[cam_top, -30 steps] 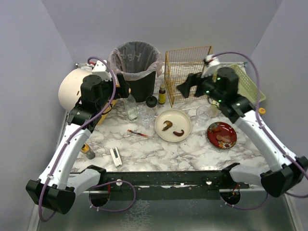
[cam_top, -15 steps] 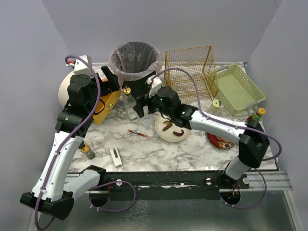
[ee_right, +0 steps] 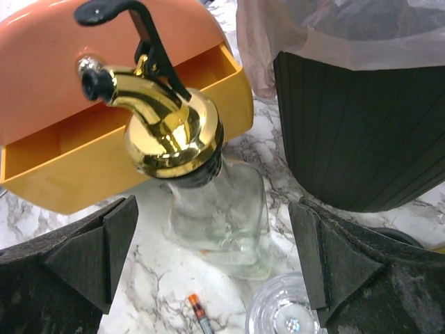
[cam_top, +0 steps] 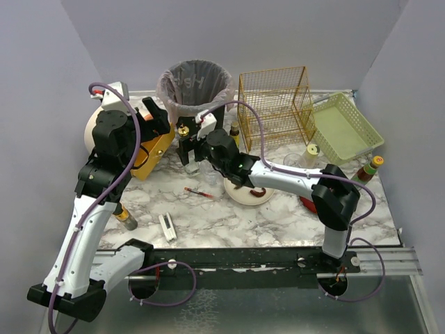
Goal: Clear the kitchen counter
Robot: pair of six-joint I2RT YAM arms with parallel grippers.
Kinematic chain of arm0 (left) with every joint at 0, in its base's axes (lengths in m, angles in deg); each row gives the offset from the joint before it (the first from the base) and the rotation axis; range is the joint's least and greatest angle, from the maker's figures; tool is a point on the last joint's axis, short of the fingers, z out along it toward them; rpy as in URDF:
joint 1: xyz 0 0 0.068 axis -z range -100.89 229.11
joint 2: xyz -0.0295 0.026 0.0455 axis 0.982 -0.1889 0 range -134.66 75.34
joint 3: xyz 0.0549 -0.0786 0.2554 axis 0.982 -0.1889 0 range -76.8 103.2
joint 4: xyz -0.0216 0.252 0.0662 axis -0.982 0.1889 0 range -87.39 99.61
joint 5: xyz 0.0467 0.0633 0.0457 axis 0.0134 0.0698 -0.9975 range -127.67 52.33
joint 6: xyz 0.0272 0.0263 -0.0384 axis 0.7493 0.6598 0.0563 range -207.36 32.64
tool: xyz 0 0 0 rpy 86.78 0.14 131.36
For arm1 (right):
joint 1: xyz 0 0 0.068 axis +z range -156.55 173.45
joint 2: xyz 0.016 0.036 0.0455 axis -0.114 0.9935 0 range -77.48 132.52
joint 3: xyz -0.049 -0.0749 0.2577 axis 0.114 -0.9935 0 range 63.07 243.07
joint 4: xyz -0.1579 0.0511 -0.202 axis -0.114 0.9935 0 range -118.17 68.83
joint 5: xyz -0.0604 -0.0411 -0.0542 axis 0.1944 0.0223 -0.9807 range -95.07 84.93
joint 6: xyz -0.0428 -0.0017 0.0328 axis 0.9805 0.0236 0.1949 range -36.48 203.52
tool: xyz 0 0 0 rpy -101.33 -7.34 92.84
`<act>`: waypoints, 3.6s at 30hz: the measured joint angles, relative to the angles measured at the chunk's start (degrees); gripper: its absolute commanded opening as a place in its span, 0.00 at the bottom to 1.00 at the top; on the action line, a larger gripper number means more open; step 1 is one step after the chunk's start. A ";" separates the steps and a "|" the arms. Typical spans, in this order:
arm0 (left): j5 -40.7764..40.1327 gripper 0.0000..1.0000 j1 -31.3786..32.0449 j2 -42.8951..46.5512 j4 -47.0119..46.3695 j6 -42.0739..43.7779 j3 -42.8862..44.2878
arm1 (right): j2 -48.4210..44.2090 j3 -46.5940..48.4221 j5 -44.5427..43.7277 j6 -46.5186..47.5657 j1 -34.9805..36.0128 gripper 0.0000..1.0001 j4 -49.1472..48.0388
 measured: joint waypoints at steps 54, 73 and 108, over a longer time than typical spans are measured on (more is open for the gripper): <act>-10.86 0.99 0.00 4.59 1.03 5.38 0.00 | -17.22 15.08 4.92 7.13 -3.23 0.00 22.53; -9.94 0.99 0.00 1.44 1.46 4.90 0.00 | -5.38 40.98 5.84 9.55 -36.09 0.00 47.21; -5.20 0.99 0.00 1.60 1.53 7.74 -2.58 | 16.04 57.72 16.28 6.49 -49.33 0.00 37.00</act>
